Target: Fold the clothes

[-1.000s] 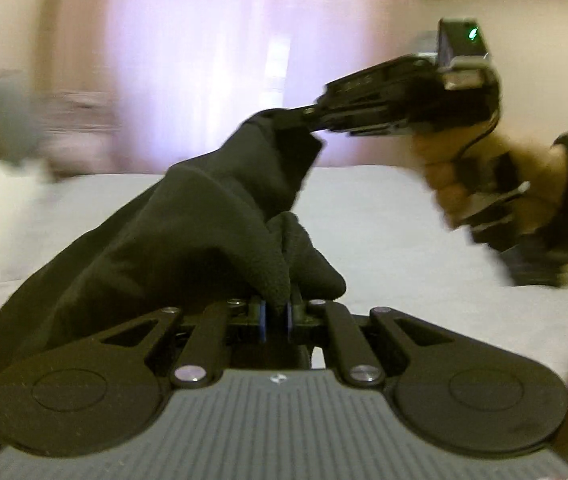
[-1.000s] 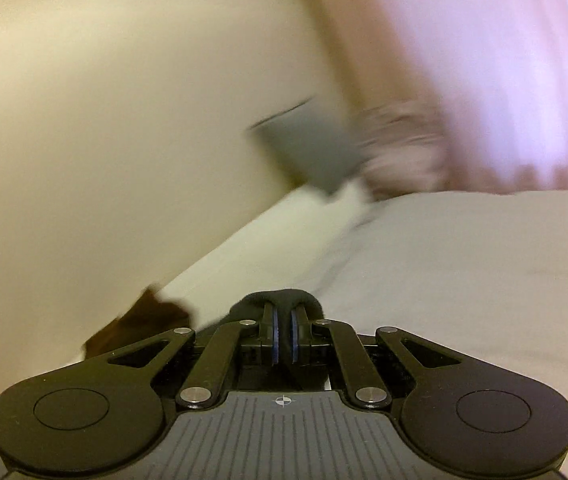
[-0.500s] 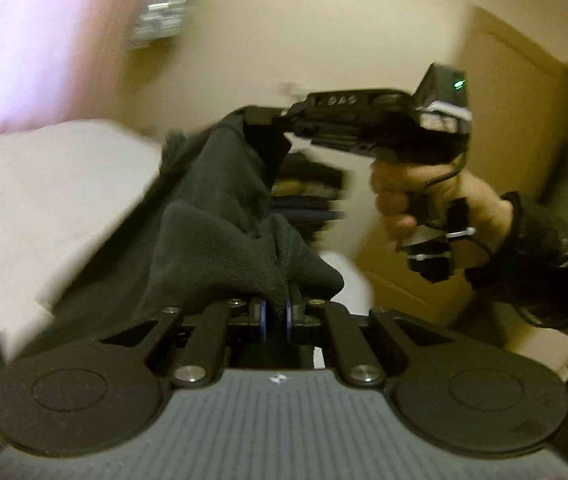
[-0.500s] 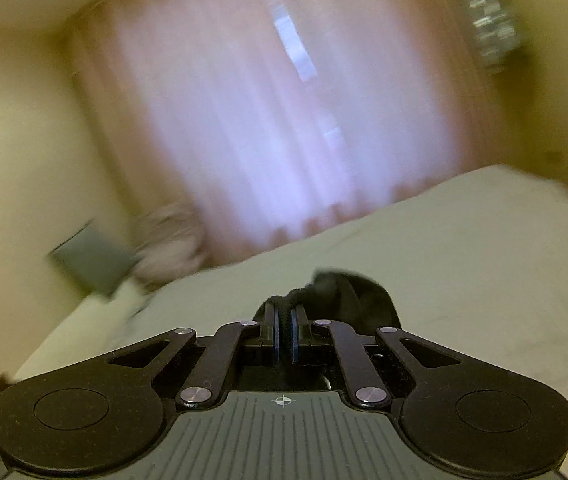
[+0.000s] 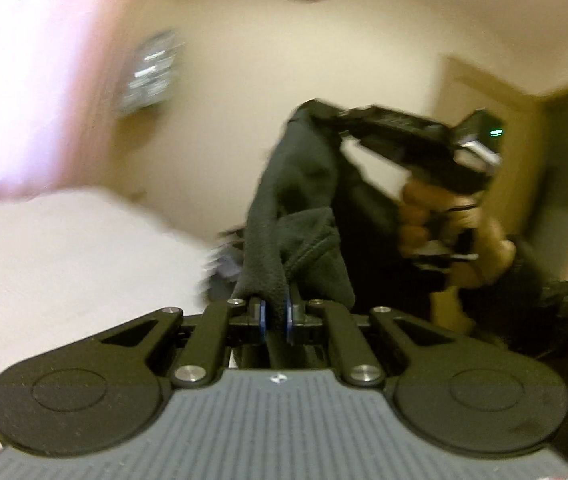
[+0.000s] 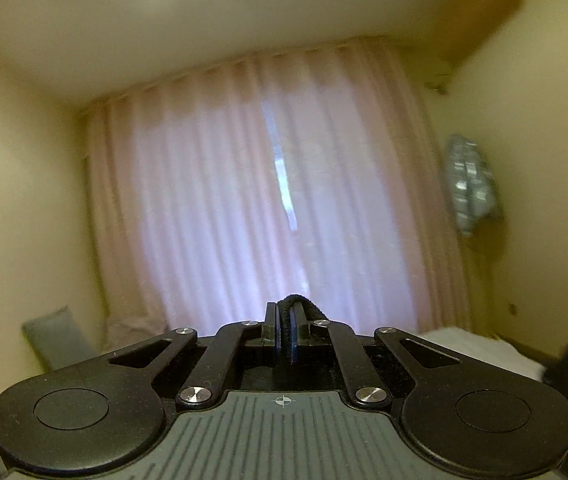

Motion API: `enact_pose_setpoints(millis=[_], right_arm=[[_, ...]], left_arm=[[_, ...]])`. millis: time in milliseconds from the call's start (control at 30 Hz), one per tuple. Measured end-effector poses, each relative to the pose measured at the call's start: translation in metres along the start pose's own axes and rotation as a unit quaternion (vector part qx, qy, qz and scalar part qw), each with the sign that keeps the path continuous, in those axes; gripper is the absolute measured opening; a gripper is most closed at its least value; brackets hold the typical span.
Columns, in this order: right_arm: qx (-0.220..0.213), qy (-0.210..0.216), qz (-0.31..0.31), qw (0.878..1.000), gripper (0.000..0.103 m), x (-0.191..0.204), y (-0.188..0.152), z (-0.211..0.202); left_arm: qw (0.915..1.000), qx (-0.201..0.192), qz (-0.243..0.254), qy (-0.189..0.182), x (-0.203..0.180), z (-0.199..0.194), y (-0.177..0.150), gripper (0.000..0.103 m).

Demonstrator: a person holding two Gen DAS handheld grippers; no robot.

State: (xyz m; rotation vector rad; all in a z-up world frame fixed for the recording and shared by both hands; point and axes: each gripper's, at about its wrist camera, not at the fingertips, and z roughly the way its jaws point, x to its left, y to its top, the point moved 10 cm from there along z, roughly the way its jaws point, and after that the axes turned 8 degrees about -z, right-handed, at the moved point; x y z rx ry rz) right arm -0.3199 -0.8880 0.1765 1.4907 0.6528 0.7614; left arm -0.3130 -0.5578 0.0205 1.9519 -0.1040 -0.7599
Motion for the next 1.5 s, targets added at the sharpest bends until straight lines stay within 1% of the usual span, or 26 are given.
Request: enact_pose_setpoints(millis=[33, 100, 133, 167, 200, 267, 300, 333, 367, 467, 533, 667, 800, 933, 967, 1000, 1033, 1067, 1100, 1167, 1200, 1300, 1333, 1400, 1433, 1500], right_arm=[[0.015, 0.012, -0.001, 1.000, 0.004, 0.009, -0.017, 0.032], [0.049, 0.034, -0.004, 0.998, 0.004, 0.019, -0.055, 0.093], [0.075, 0.047, -0.008, 0.996, 0.005, 0.022, -0.081, 0.123], [0.105, 0.062, -0.012, 0.992, 0.005, 0.024, -0.110, 0.152], [0.142, 0.065, -0.016, 0.988, 0.007, 0.020, -0.144, 0.177], [0.207, 0.056, -0.017, 0.977, 0.056, 0.007, -0.209, 0.209], [0.224, 0.052, -0.010, 0.973, 0.088, 0.002, -0.233, 0.215], [0.241, 0.047, -0.003, 0.969, 0.092, -0.003, -0.258, 0.220], [0.258, 0.042, 0.004, 0.965, 0.092, -0.008, -0.282, 0.226], [0.318, 0.047, 0.008, 0.947, 0.092, -0.015, -0.355, 0.204], [0.368, 0.049, 0.006, 0.929, 0.092, -0.025, -0.404, 0.181], [0.467, 0.054, 0.009, 0.883, 0.092, -0.037, -0.488, 0.139], [0.539, 0.091, 0.031, 0.837, 0.092, -0.021, -0.548, 0.098], [0.564, 0.106, 0.049, 0.818, 0.091, 0.000, -0.566, 0.094], [0.569, 0.106, 0.052, 0.814, 0.085, 0.004, -0.571, 0.093], [0.573, 0.104, 0.052, 0.811, 0.047, 0.006, -0.574, 0.097], [0.577, 0.100, 0.050, 0.809, 0.010, 0.005, -0.575, 0.099], [0.575, 0.098, 0.051, 0.811, 0.010, 0.000, -0.570, 0.100], [0.569, 0.096, 0.052, 0.815, 0.006, -0.006, -0.562, 0.101], [0.554, 0.090, 0.048, 0.827, 0.005, -0.024, -0.538, 0.098], [0.538, 0.079, 0.033, 0.839, 0.000, -0.038, -0.517, 0.099], [0.470, 0.010, -0.010, 0.883, 0.000, -0.099, -0.441, 0.120], [0.443, -0.021, -0.021, 0.896, 0.000, -0.123, -0.412, 0.129], [0.387, -0.079, -0.043, 0.918, 0.000, -0.168, -0.358, 0.147], [0.361, -0.101, -0.049, 0.926, 0.000, -0.184, -0.338, 0.155], [0.341, -0.107, -0.040, 0.933, 0.000, -0.196, -0.322, 0.167]], left_arm=[[0.9988, 0.004, -0.007, 0.048, 0.026, -0.005, -0.006, 0.007], [0.9898, 0.022, -0.028, 0.138, 0.084, -0.005, -0.023, 0.012], [0.9817, 0.034, -0.042, 0.183, 0.114, -0.004, -0.035, 0.018], [0.9703, 0.047, -0.060, 0.230, 0.143, -0.003, -0.049, 0.027], [0.9581, 0.058, -0.075, 0.270, 0.169, -0.005, -0.064, 0.031], [0.9384, 0.076, -0.092, 0.324, 0.202, -0.015, -0.096, 0.038], [0.9292, 0.085, -0.102, 0.345, 0.214, -0.019, -0.112, 0.038], [0.9239, 0.095, -0.117, 0.352, 0.217, -0.022, -0.130, 0.042], [0.9186, 0.105, -0.131, 0.358, 0.220, -0.025, -0.147, 0.049], [0.9052, 0.148, -0.179, 0.356, 0.225, -0.023, -0.206, 0.052], [0.8969, 0.171, -0.205, 0.352, 0.228, 0.015, -0.233, 0.056], [0.8901, 0.220, -0.239, 0.319, 0.212, 0.077, -0.283, 0.063], [0.8938, 0.276, -0.203, 0.290, 0.203, 0.115, -0.332, 0.066], [0.8914, 0.319, -0.152, 0.284, 0.204, 0.151, -0.360, 0.064], [0.8894, 0.329, -0.139, 0.285, 0.206, 0.158, -0.363, 0.053], [0.8879, 0.332, -0.135, 0.288, 0.208, 0.154, -0.361, 0.039], [0.8897, 0.317, -0.141, 0.296, 0.213, 0.140, -0.350, 0.009], [0.8912, 0.302, -0.148, 0.304, 0.217, 0.126, -0.339, 0.002], [0.8925, 0.287, -0.155, 0.311, 0.222, 0.111, -0.328, 0.002], [0.8940, 0.257, -0.168, 0.326, 0.231, 0.082, -0.306, 0.002], [0.8944, 0.241, -0.175, 0.334, 0.235, 0.068, -0.295, 0.002], [0.8936, 0.195, -0.194, 0.355, 0.249, 0.023, -0.262, 0.002], [0.8906, 0.181, -0.201, 0.366, 0.256, 0.007, -0.253, 0.002], [0.8737, 0.157, -0.218, 0.406, 0.278, -0.029, -0.245, 0.002], [0.8651, 0.151, -0.225, 0.422, 0.287, -0.044, -0.243, 0.002], [0.8512, 0.165, -0.235, 0.439, 0.297, -0.061, -0.252, 0.002]])
